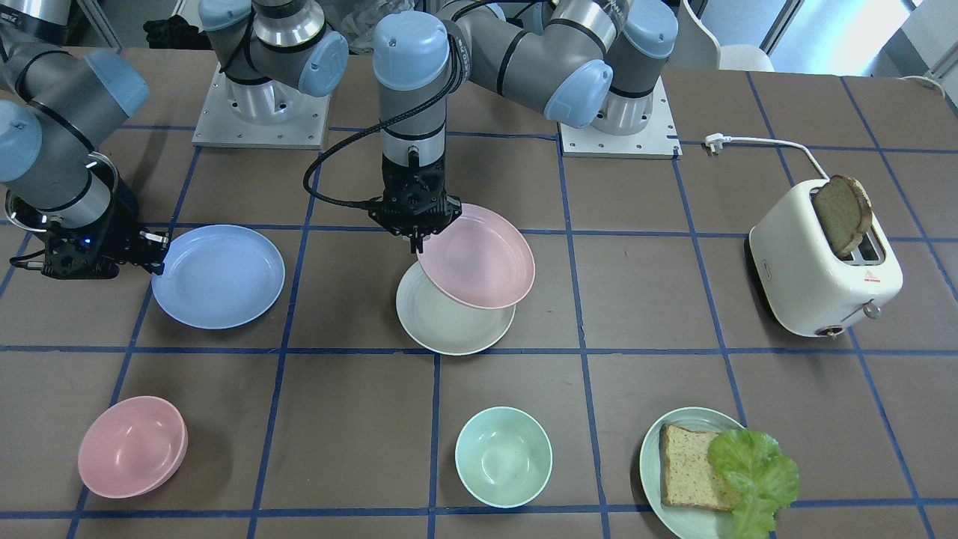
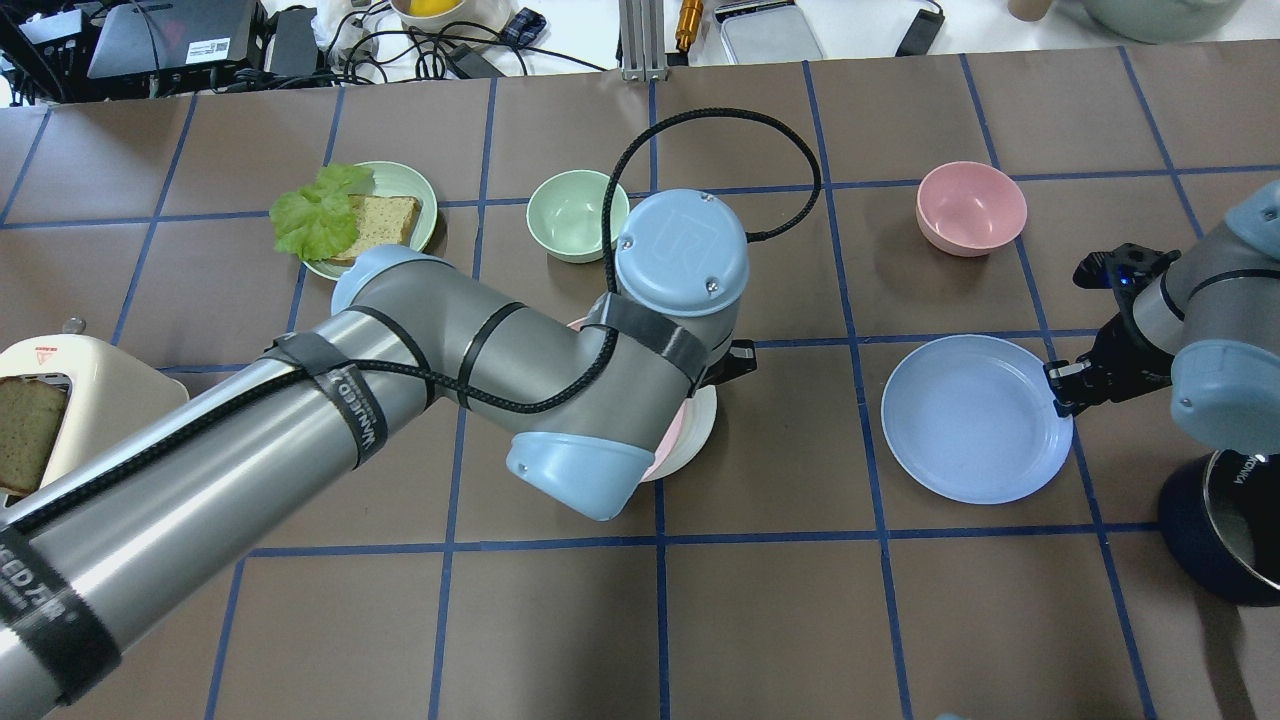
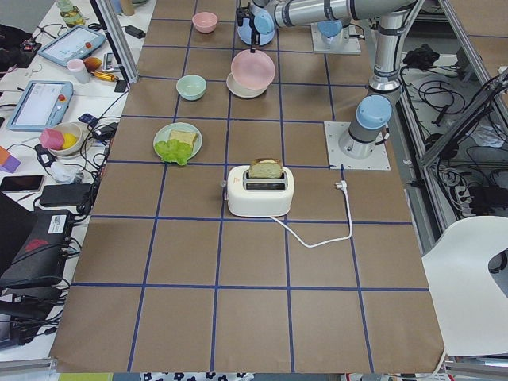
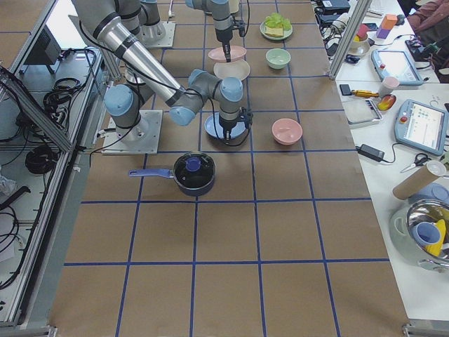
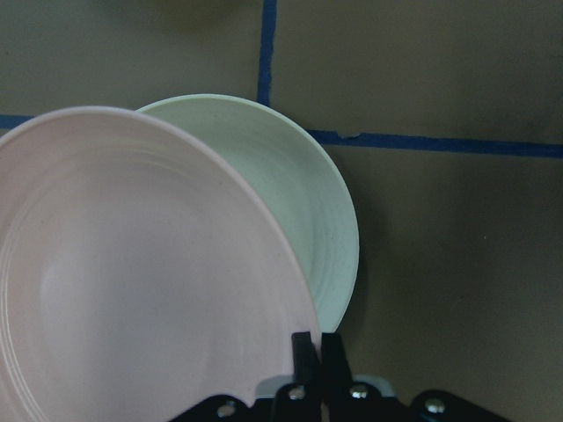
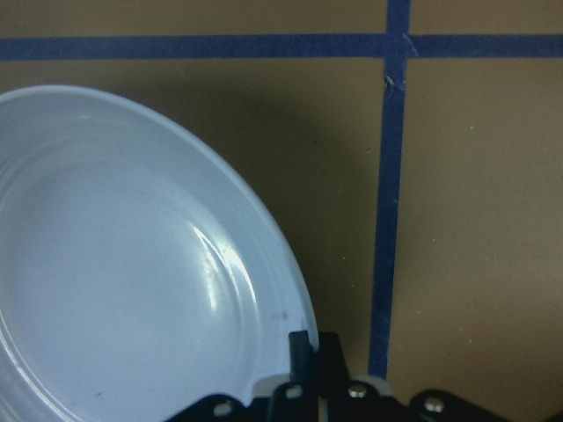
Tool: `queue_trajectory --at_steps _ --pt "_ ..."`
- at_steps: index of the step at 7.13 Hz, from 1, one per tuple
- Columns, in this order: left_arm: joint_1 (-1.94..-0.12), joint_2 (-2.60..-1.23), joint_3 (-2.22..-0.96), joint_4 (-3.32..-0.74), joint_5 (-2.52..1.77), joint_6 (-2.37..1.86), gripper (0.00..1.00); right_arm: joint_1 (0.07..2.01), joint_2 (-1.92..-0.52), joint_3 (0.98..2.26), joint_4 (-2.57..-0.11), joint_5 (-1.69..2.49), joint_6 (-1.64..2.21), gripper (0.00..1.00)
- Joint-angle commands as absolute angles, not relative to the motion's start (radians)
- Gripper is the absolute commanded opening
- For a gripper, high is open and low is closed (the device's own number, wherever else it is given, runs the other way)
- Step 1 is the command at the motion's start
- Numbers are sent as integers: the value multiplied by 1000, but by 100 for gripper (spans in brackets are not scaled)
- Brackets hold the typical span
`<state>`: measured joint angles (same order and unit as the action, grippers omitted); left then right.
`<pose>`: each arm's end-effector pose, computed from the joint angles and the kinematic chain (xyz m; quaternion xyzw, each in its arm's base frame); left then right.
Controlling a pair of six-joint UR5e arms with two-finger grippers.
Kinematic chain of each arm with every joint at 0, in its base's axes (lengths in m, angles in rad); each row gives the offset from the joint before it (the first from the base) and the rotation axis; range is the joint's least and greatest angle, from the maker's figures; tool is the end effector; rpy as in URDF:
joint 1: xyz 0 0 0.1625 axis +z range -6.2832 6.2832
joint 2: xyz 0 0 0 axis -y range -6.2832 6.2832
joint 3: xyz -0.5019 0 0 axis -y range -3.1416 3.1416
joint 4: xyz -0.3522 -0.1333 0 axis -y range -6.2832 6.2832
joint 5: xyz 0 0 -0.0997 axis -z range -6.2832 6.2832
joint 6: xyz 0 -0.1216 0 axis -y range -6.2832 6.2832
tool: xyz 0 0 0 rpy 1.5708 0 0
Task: Stack three plates with pink and blue
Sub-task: 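Lower the pink plate onto the cream plate and open the left gripper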
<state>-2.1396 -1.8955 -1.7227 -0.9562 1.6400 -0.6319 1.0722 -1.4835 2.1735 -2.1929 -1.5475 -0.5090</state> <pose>-0.4222 -0.4286 0.3702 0.0338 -0.9965 0.0763 0.0104 -0.0749 -0.4222 0.3102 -0.0048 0.9993 0.0241 0.0266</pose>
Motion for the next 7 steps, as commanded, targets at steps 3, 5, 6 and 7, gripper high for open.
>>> queue_trajectory --at_steps 3,5,6,7 --pt "-2148 -2000 -1678 -950 1663 -620 0 1072 -1511 2070 -1993 -1530 -514 0" --pt "-2148 -2019 -1680 -950 1664 -614 49 1072 -1509 2040 -1924 -1494 -515 0" --pt "-2146 -2023 -1678 -950 1666 -573 99 1072 -1511 2039 -1924 -1494 -515 0" --pt "-2141 -2023 -1674 -950 1663 -569 100 1071 -1511 2037 -1919 -1483 -518 0"
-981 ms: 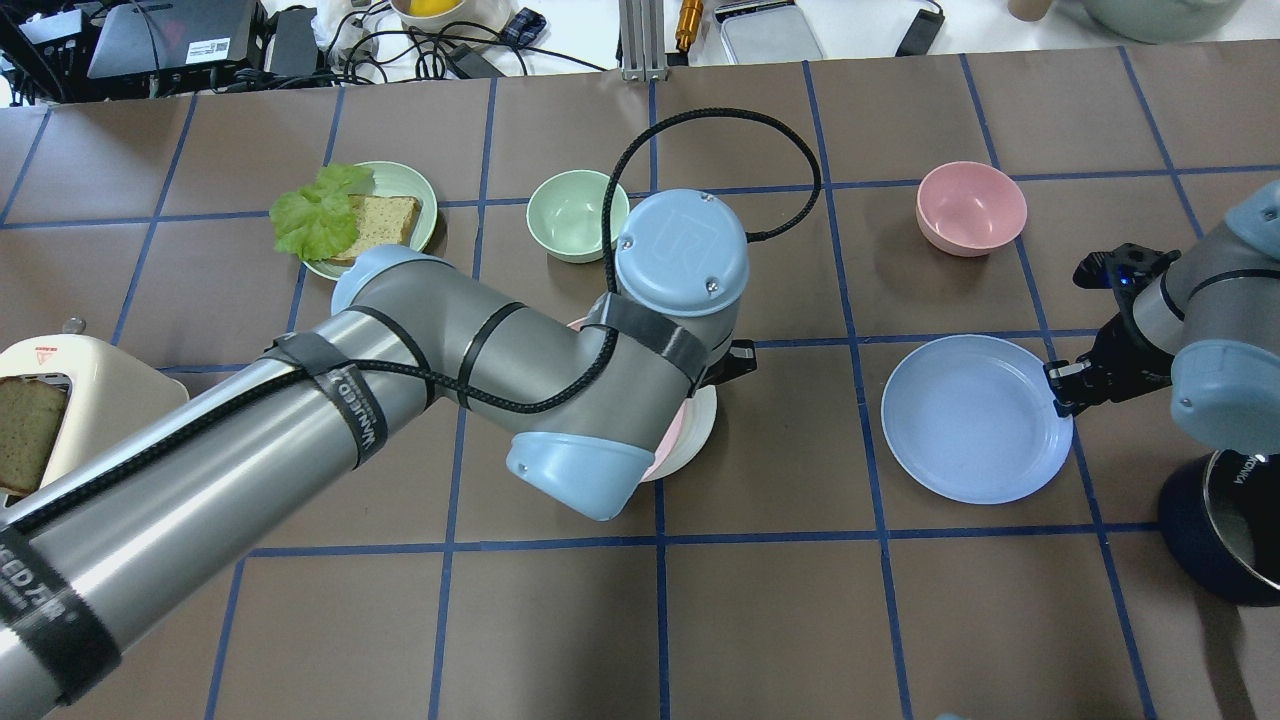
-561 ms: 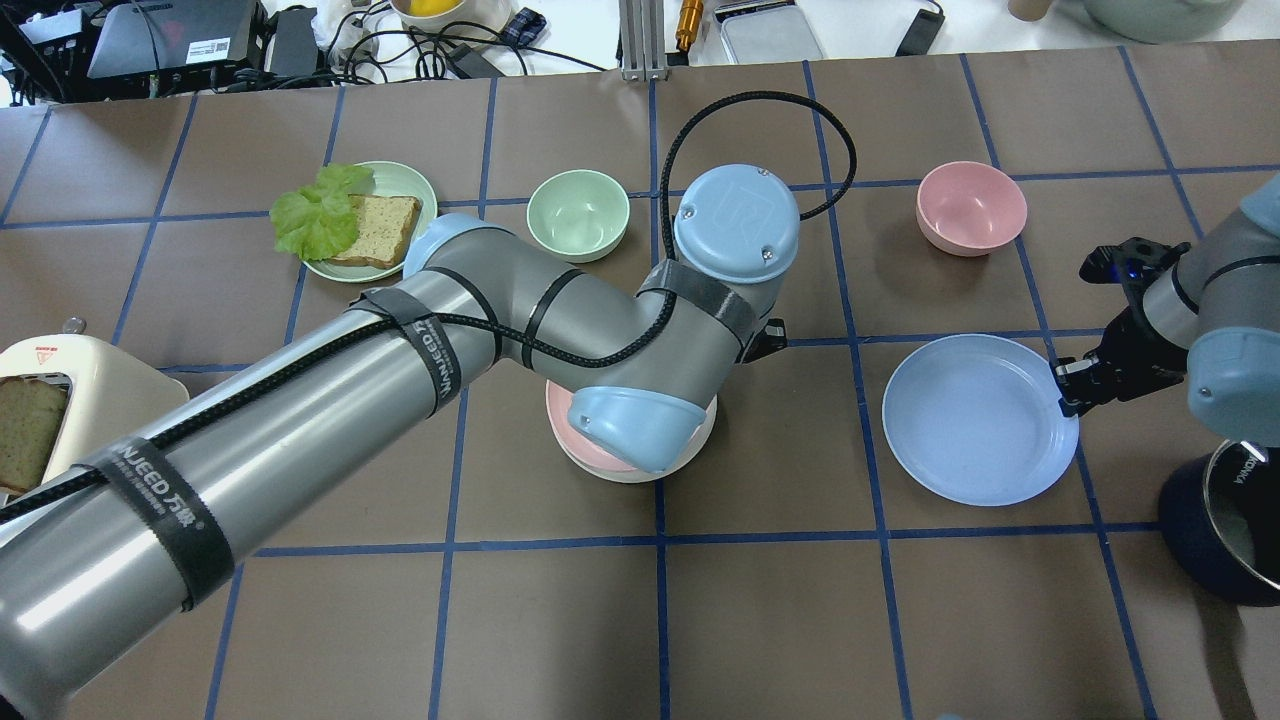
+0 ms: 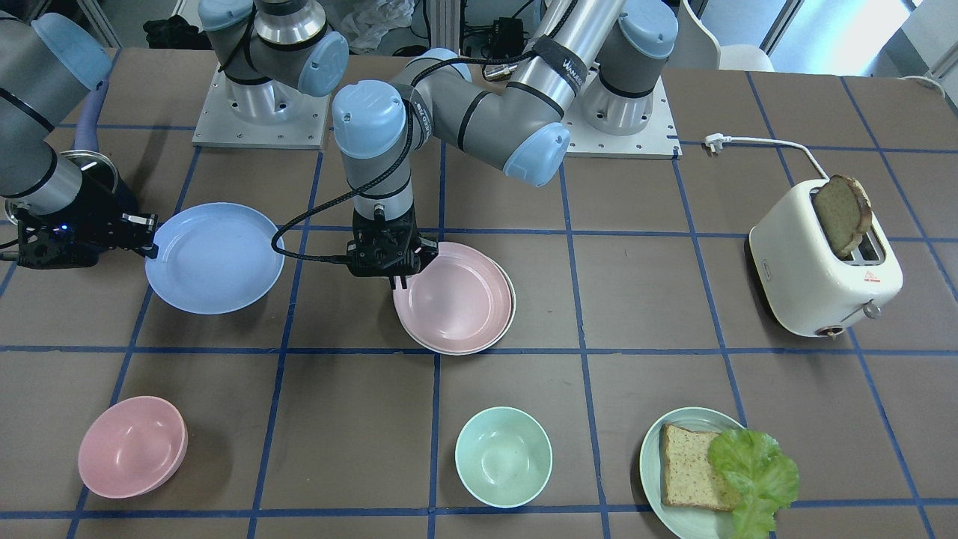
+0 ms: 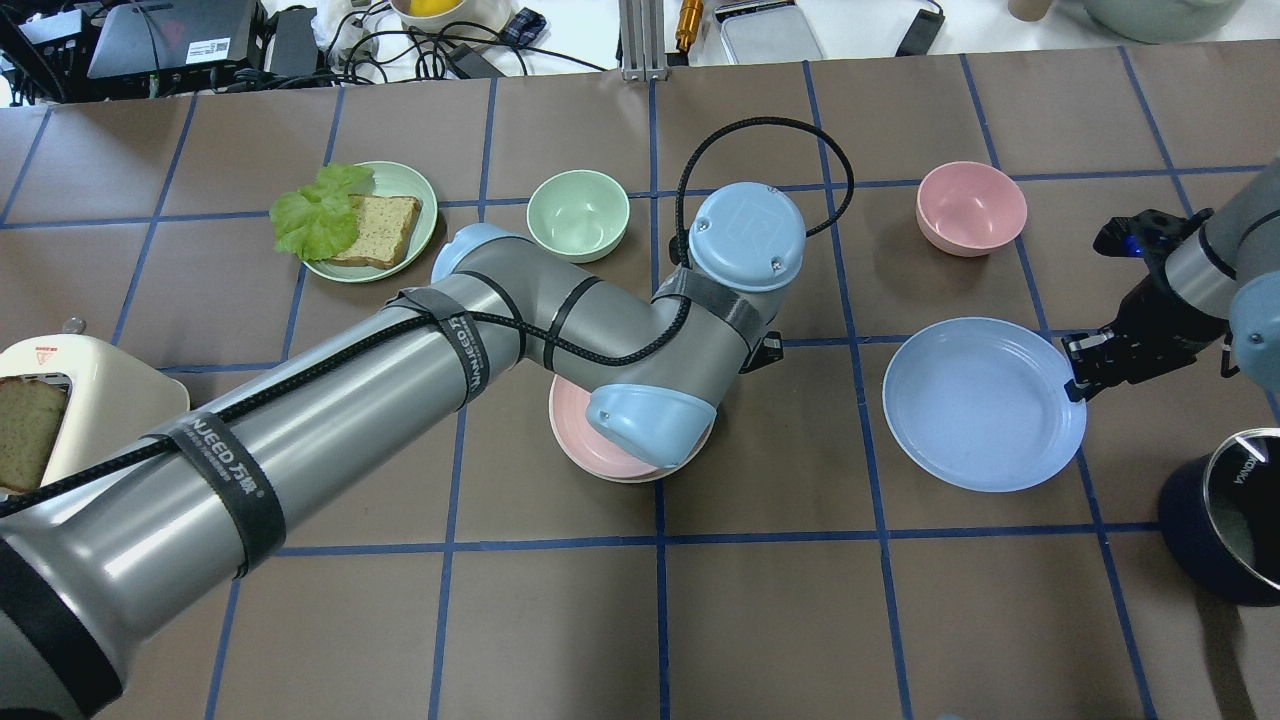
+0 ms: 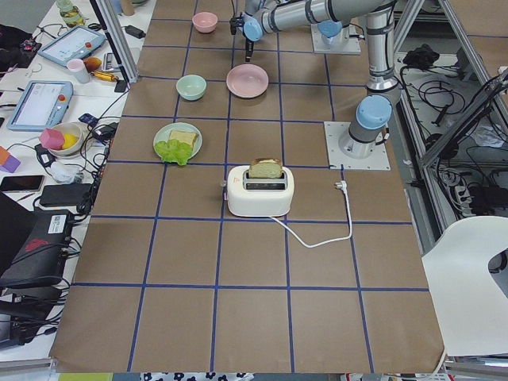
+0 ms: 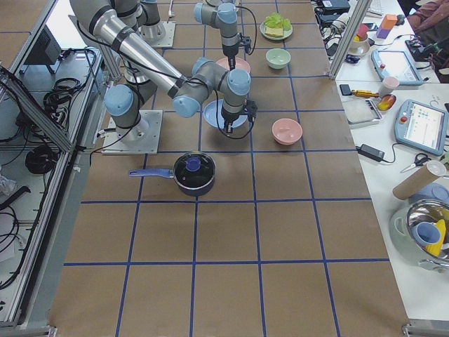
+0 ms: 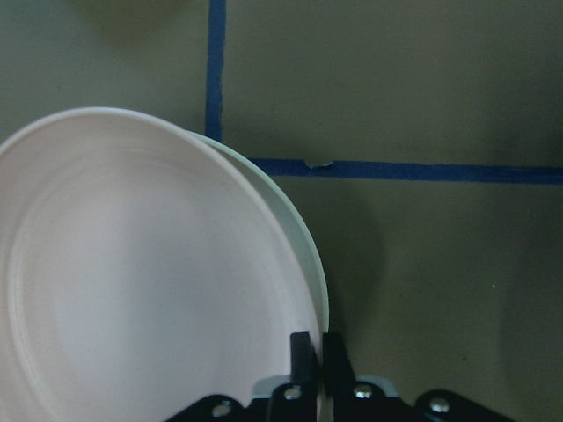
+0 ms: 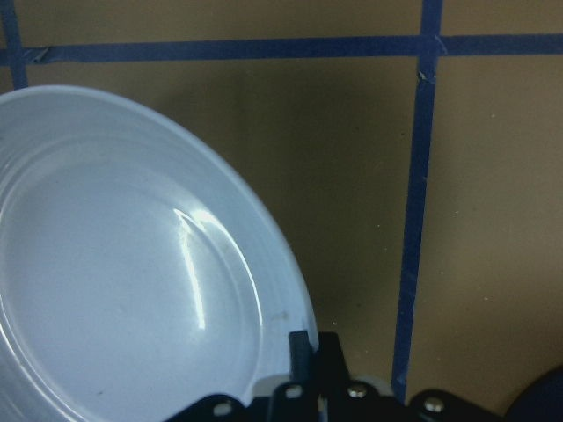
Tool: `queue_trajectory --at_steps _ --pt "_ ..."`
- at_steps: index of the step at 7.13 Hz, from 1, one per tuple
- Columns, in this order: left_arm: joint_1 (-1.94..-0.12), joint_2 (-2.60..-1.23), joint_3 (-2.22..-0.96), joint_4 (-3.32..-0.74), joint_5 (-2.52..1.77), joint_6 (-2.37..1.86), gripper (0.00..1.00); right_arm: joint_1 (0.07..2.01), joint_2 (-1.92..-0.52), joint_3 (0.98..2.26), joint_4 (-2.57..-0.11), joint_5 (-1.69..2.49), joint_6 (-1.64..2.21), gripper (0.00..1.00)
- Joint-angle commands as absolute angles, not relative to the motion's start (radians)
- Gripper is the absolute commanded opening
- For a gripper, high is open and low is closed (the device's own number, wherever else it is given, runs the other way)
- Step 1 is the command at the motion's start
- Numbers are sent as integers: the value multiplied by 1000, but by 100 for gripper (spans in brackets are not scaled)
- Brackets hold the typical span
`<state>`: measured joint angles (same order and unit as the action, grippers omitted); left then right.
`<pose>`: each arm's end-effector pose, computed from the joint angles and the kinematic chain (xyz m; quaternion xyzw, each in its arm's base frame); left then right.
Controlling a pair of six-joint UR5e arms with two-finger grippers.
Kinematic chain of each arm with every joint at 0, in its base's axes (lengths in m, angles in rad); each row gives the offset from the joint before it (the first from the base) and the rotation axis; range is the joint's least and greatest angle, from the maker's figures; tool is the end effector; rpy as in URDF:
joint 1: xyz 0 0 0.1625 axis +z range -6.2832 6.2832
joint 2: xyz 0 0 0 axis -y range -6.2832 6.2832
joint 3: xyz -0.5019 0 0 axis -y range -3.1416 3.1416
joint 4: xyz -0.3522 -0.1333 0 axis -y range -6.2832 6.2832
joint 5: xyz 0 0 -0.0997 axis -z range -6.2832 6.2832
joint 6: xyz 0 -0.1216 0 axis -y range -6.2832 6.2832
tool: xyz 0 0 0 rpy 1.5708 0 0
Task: Stack three plates with pink and blue
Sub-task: 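Lower the pink plate onto the cream plate and open the left gripper, then withdraw the left arm while the right gripper carries the blue plate toward the stack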
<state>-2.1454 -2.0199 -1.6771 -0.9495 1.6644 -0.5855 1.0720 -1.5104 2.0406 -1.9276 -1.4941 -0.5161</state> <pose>-0.4418 -0.4580 0.3147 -0.0070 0.9983 -0.0531 0.0211 -0.0716 -0.4295 0.3487 -0.0053 0.9955 0.0571 0.0754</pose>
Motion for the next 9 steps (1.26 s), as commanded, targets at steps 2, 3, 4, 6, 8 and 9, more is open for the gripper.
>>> queue_trajectory --at_steps 2,3,4,6,8,9 --pt "-2082 -1967 -1639 -980 1651 -551 100 1072 -1532 2033 -1889 -1480 -515 0" --pt "-2057 -1933 -1619 -1052 1623 -534 100 1074 -1564 2036 -1856 -1477 -508 0" --pt "-2040 -1884 -1609 -1149 1603 -424 100 1083 -1580 2043 -1850 -1436 -479 0" --pt "-1956 -1778 -1618 -1288 1548 -312 100 1161 -1585 2054 -1867 -1411 -368 0" --pt "-1844 -1670 -1612 -1421 1494 -216 100 1297 -1606 2063 -1878 -1414 -193 0" --pt "-1829 -1614 -1609 -1468 1506 -216 100 1365 -1621 2065 -1949 -1416 -142 0"
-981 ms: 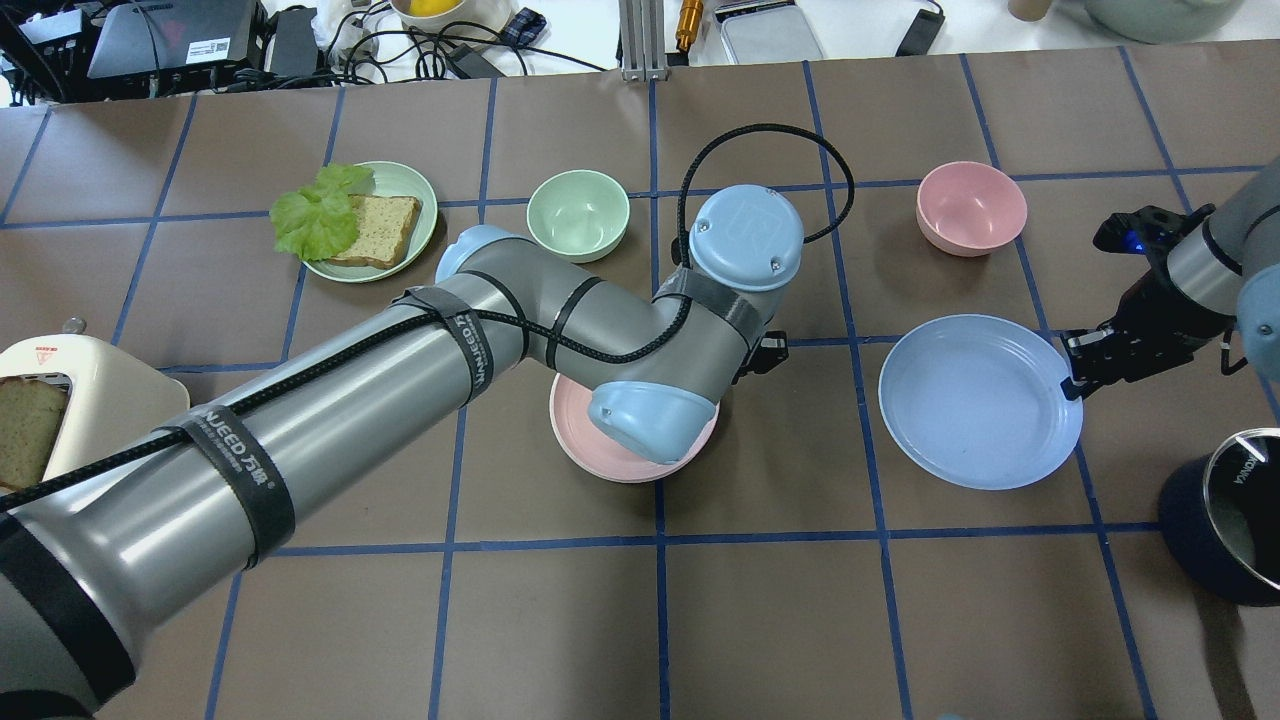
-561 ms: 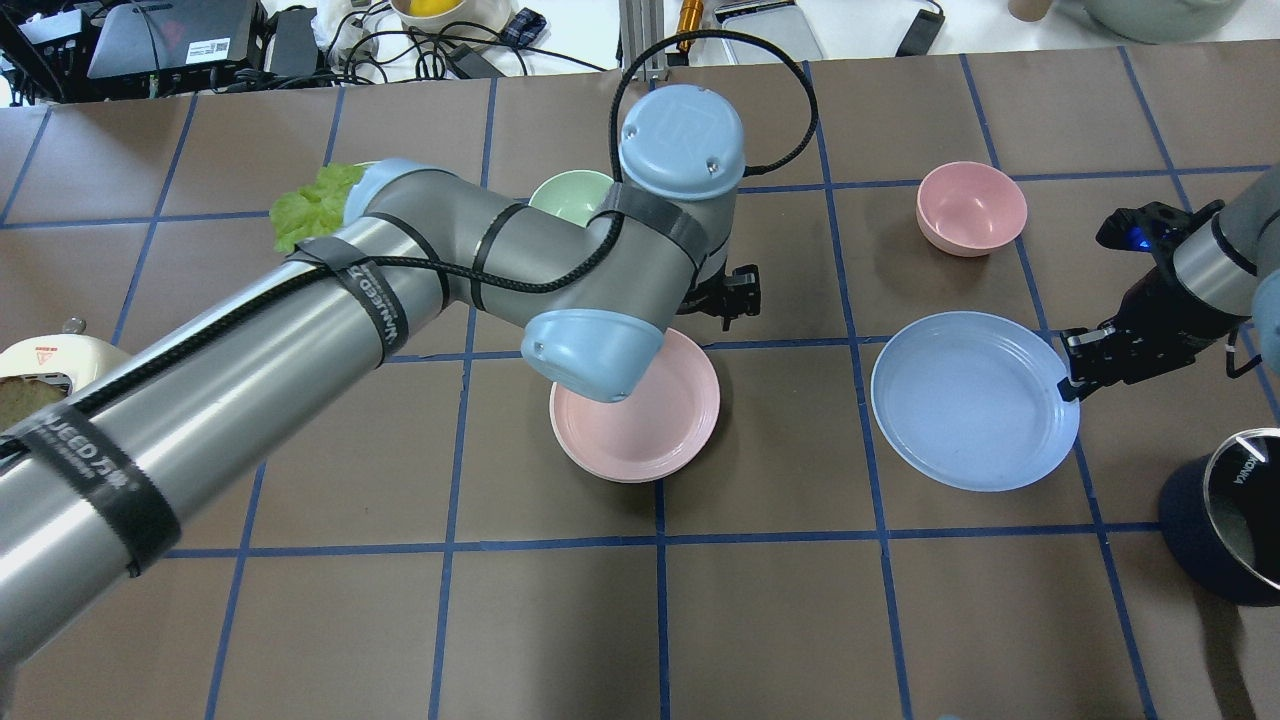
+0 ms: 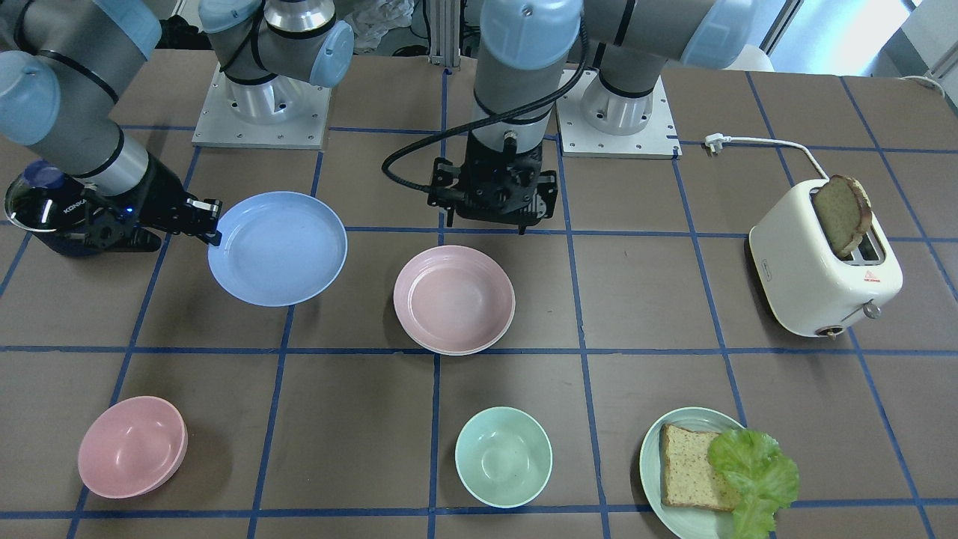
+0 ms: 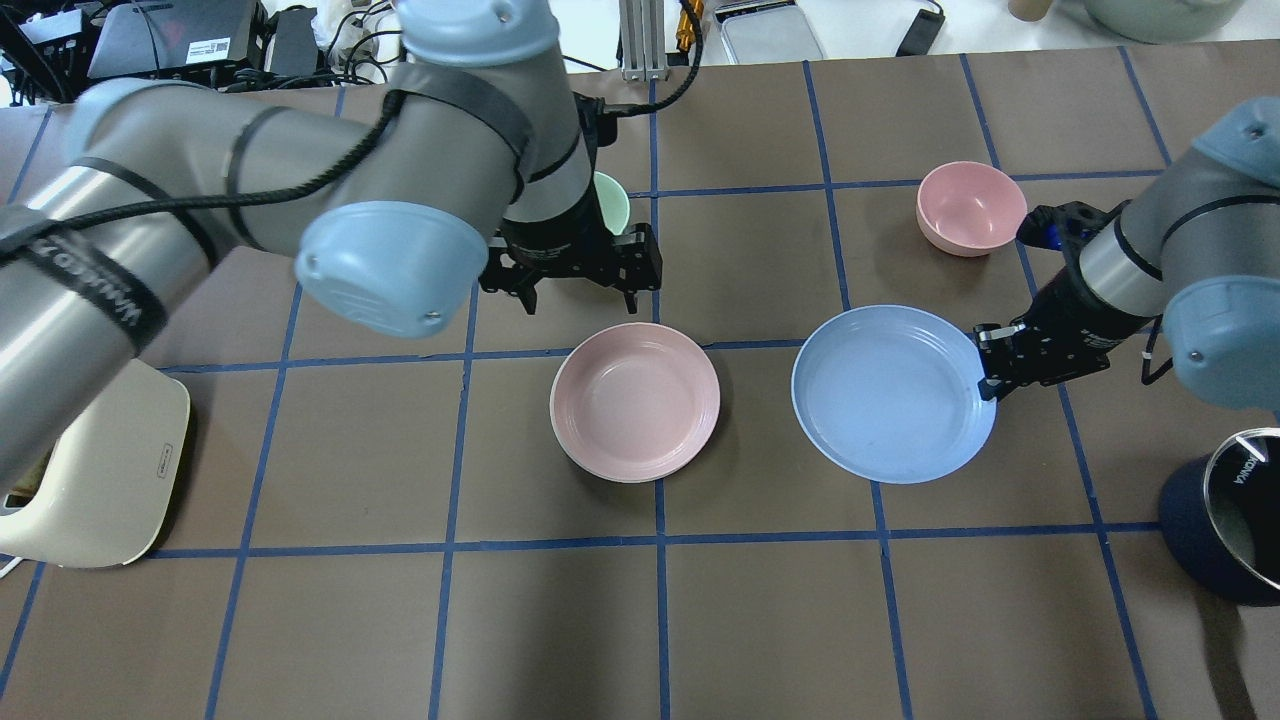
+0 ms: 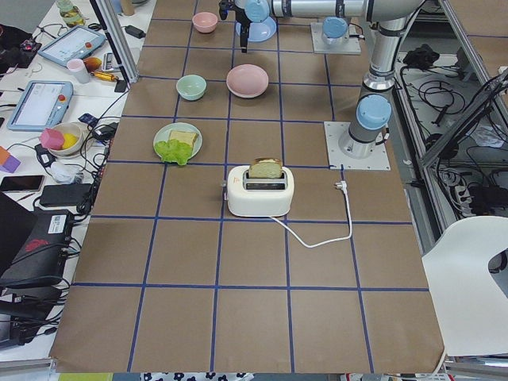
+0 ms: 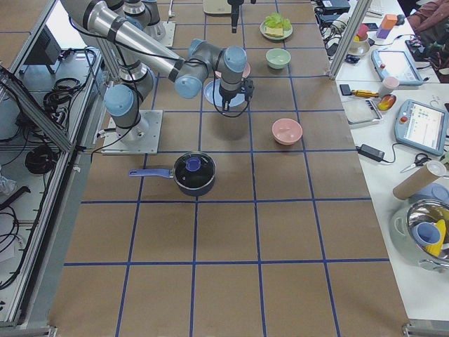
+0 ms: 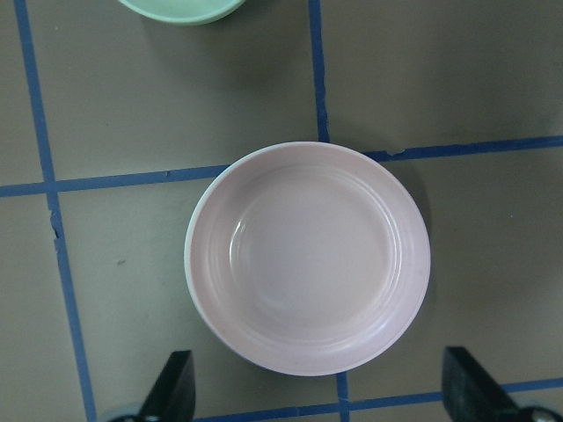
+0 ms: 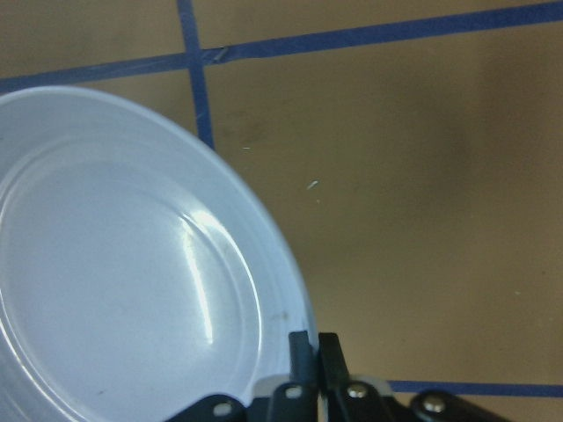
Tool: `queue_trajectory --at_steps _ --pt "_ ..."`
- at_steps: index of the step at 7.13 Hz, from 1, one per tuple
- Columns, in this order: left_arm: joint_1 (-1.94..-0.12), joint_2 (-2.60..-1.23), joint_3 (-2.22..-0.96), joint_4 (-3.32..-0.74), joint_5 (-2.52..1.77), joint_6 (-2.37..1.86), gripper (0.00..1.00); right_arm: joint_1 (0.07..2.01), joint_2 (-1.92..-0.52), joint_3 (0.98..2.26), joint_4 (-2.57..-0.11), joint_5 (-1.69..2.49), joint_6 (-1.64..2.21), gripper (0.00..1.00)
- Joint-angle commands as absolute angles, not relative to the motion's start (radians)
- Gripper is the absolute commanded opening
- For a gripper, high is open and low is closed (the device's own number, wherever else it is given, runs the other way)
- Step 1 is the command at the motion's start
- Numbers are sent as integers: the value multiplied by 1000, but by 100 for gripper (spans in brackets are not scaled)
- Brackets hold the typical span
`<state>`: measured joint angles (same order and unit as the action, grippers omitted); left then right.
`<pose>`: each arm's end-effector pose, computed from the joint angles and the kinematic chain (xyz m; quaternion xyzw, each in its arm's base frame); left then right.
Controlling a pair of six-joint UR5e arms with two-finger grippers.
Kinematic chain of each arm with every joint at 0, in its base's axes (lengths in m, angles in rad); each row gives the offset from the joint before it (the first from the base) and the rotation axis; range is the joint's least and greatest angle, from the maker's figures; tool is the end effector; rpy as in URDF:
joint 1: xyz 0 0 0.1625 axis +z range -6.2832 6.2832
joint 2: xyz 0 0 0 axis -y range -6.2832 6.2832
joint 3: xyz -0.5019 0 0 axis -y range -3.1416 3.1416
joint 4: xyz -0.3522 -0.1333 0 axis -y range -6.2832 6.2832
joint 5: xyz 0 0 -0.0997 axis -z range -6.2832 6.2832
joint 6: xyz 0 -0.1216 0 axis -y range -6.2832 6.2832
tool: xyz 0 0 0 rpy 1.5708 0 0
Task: Stack three plates with pink and blue
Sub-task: 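Withdraw the left arm while the right gripper carries the blue plate toward the stack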
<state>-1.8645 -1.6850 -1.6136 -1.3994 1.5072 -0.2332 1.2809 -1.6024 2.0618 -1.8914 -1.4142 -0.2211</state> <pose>-0.2816 -0.4440 0.4862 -0.0305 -0.9990 -0.0013 0.0326 0.0367 -0.4095 0.3752 0.0396 0.9938 0.0472 0.0930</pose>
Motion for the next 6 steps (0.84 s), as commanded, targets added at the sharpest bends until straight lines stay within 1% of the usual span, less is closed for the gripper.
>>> queue_trajectory --at_steps 1,3,4,6 --pt "-1794 -1561 -1614 -1541 1509 -216 100 1449 -1621 2068 -2012 -1449 -29 0" --pt "-1642 -1517 -1615 -1546 1499 -200 100 1651 -1606 2069 -2103 -1551 300 0" --pt "-1629 -1522 -1602 -1563 1508 -199 100 1708 -1573 2068 -2132 -1551 349 0" --pt "-1628 -1549 -1544 -1627 1552 -193 100 1761 -1507 2066 -2212 -1504 397 0"
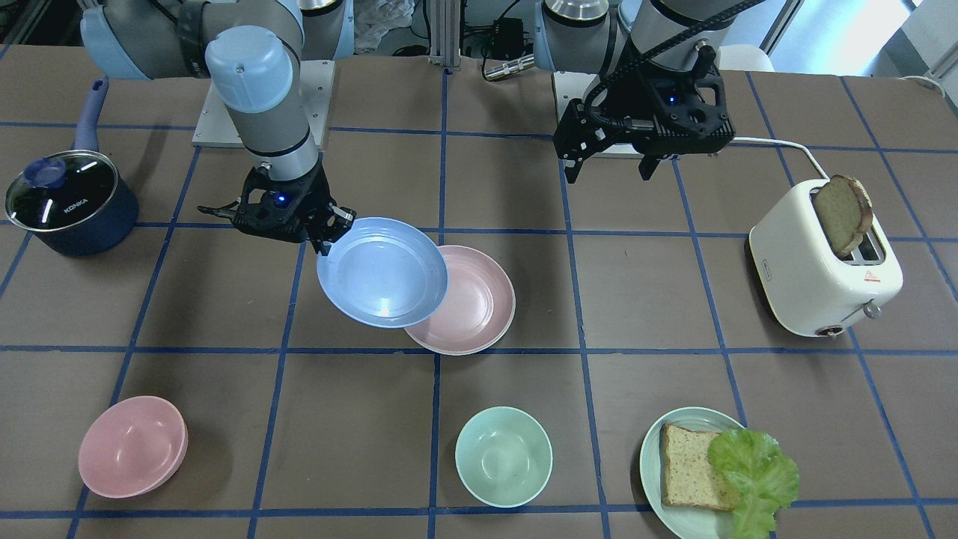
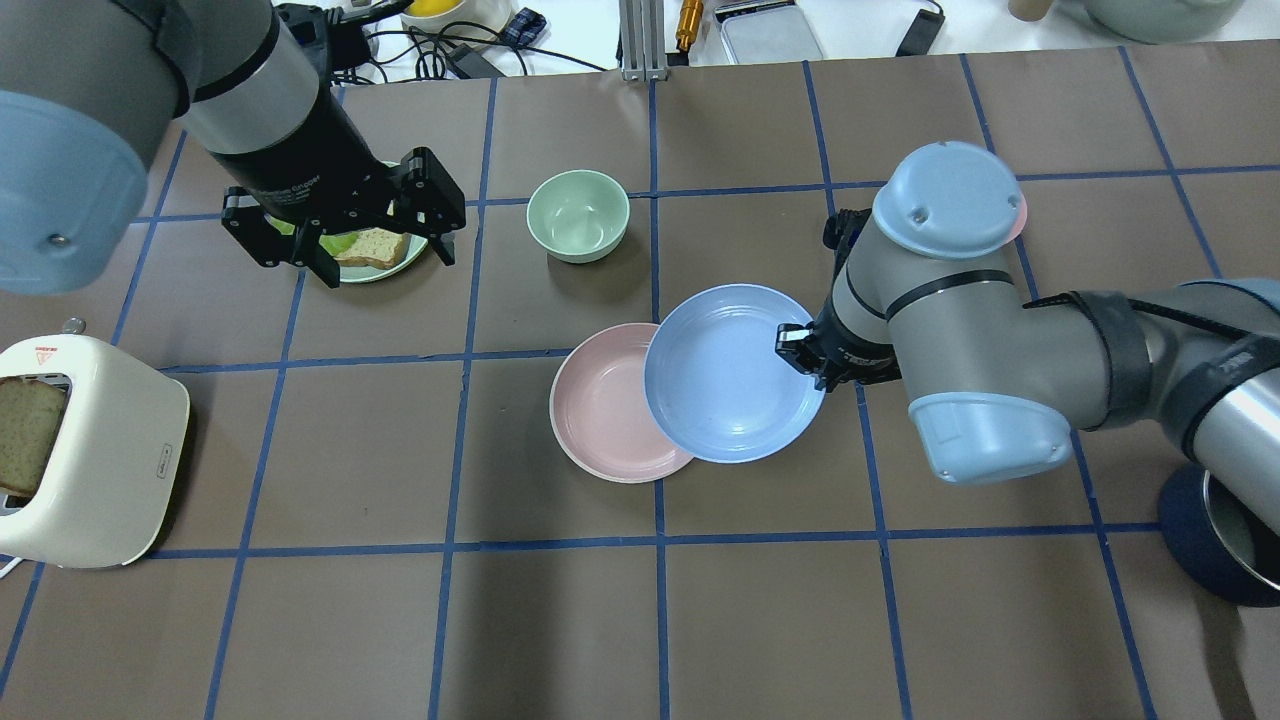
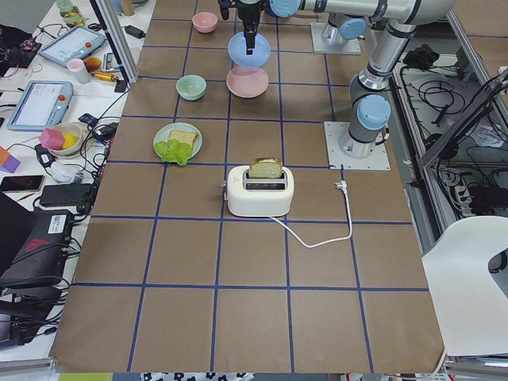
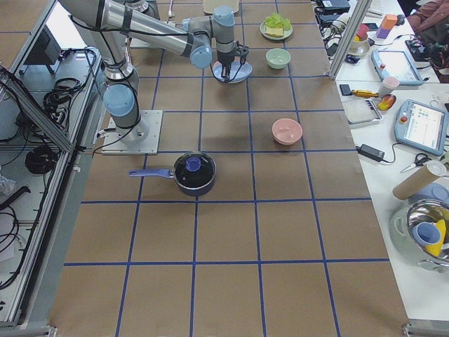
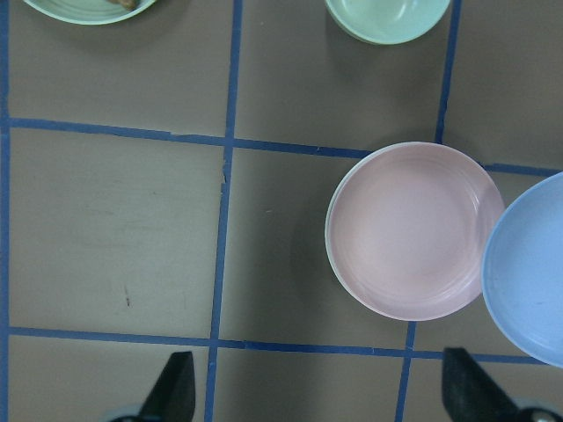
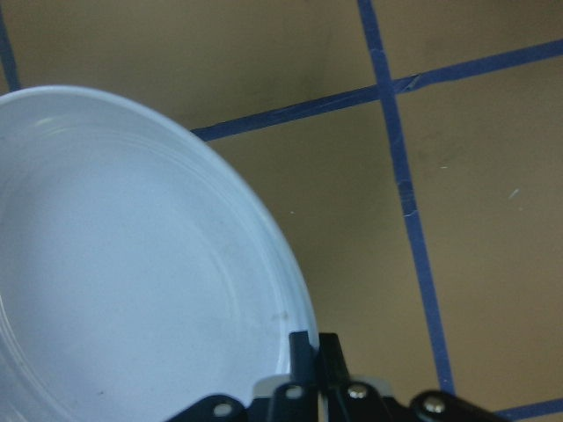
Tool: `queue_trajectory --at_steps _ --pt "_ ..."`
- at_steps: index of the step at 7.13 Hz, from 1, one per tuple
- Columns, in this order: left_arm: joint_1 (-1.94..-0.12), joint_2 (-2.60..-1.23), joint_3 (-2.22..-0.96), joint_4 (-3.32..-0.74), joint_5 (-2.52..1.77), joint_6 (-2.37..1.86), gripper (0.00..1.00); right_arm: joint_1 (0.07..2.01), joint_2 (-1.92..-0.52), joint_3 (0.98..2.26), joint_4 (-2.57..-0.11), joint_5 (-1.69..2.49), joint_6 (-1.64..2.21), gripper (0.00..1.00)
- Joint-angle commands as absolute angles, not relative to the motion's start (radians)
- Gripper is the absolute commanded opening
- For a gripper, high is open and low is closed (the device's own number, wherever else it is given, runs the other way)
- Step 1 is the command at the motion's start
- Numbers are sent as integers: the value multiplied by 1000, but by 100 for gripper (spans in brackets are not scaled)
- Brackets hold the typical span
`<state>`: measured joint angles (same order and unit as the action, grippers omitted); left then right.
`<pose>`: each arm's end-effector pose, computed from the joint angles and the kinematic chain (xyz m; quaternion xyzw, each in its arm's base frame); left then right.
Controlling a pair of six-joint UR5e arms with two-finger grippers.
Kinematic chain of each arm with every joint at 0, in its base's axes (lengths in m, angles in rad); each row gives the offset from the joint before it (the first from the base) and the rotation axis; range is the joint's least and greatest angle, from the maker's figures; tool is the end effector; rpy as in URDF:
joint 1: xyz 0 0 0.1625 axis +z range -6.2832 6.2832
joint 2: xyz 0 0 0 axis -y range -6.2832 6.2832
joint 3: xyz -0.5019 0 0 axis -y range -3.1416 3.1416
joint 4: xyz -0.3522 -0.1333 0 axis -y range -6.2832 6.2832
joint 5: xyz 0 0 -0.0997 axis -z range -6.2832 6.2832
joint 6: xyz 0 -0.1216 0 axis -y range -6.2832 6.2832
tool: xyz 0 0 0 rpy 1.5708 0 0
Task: Stack three plates with pink and blue
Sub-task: 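Lower the light blue plate onto the pink plate and open the right gripper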
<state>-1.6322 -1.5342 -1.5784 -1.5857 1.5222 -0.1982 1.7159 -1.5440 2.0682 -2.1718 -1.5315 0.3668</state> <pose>-0.1656 -0.4257 0.5542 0.0682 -0.9974 0.0038 0.0250 0.1984 -0.4026 0.3744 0.1098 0.9930 -0.0322 0.0287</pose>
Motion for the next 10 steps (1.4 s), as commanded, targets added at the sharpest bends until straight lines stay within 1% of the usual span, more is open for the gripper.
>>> queue_trajectory --at_steps 1,5,7,8,10 --pt "-1629 -1557 -1528 -1631 1552 -177 100 1787 -1479 2060 -2258 -1481 403 0" --pt "-1623 -1555 -1537 -1624 1548 -176 100 1796 -1442 2068 -2304 -1417 402 0" --pt "-1623 -1555 -1537 -1624 1548 -175 100 1798 -1401 2063 -2325 -1382 406 0" --pt "-1623 -1554 -1537 -1624 1546 -175 100 1798 -1391 2066 -2389 -1370 410 0" --pt "-1624 -1554 -1537 -1625 1548 -175 100 1799 -1391 2066 -2396 -1368 408 0"
